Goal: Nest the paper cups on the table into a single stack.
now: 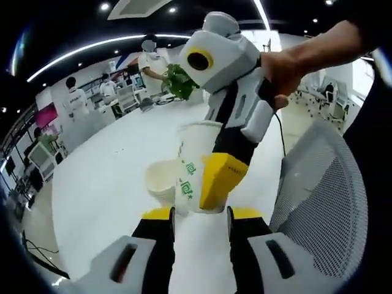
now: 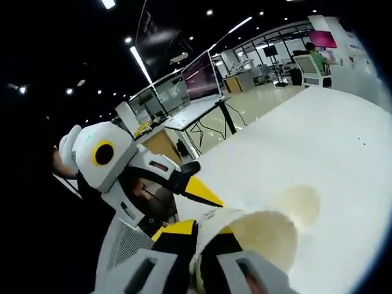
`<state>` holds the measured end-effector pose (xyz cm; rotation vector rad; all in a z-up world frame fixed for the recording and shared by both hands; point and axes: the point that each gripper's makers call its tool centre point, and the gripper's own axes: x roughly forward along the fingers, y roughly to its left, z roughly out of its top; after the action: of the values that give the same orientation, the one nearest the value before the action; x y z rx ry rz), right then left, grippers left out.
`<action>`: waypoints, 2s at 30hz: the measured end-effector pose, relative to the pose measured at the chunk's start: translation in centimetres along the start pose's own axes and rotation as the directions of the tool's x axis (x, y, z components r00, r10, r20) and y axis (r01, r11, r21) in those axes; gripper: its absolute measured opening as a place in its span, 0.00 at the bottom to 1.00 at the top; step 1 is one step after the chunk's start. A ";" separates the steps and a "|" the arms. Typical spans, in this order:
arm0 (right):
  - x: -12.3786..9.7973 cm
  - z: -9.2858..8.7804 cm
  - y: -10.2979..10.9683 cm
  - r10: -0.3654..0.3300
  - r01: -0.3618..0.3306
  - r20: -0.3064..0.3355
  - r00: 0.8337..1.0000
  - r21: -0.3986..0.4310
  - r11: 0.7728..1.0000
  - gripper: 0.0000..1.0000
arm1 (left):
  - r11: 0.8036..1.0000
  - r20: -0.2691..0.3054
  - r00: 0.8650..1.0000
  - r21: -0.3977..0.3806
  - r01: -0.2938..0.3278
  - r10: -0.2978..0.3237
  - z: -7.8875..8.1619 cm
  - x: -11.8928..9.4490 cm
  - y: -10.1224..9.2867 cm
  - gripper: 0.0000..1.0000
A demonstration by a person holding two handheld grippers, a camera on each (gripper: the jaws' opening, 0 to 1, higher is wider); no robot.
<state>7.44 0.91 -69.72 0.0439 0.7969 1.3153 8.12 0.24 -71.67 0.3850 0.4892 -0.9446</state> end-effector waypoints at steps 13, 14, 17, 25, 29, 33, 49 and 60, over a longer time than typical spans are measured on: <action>-1.7 1.8 -3.8 -0.130 0.127 -0.037 0.991 -0.080 0.989 0.00 | 0.985 -0.015 0.997 -0.157 -0.076 0.074 -2.4 -1.4 1.0 0.41; -1.7 1.8 -4.1 -0.137 0.131 -0.053 0.989 -0.096 0.987 0.00 | 0.983 -0.017 0.997 -0.166 -0.078 0.077 -2.6 -1.4 1.1 0.41; -1.5 1.8 -4.7 -0.148 0.135 -0.094 0.984 -0.131 0.982 0.00 | 0.974 -0.021 0.995 -0.203 -0.097 0.095 -3.6 -1.4 1.7 0.42; -0.9 1.2 -6.3 -0.190 0.147 -0.205 0.960 -0.206 0.967 0.00 | 0.942 -0.018 0.989 -0.301 -0.145 0.147 -4.8 -2.1 2.5 0.46; -0.6 0.8 -6.6 -0.213 0.143 -0.261 0.942 -0.264 0.954 0.00 | 0.933 -0.020 0.987 -0.324 -0.158 0.160 -5.1 -2.2 2.8 0.47; 0.1 -0.1 -8.1 -0.239 0.130 -0.320 0.917 -0.327 0.936 0.00 | 0.924 -0.016 0.986 -0.346 -0.163 0.168 -5.4 -2.0 2.8 0.47; 0.0 -0.6 -9.2 -0.299 0.118 -0.394 0.869 -0.422 0.899 0.00 | 0.918 -0.024 0.987 -0.364 -0.159 0.161 -6.0 -1.5 2.3 0.47; 0.3 -1.2 -9.4 -0.313 0.075 -0.440 0.842 -0.479 0.874 0.00 | 0.918 -0.029 0.987 -0.364 -0.159 0.160 -6.6 -1.4 2.5 0.46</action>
<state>14.72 -2.04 -75.01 -0.7708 0.8893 1.2918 8.02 5.86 -76.11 0.0832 0.6105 -0.6761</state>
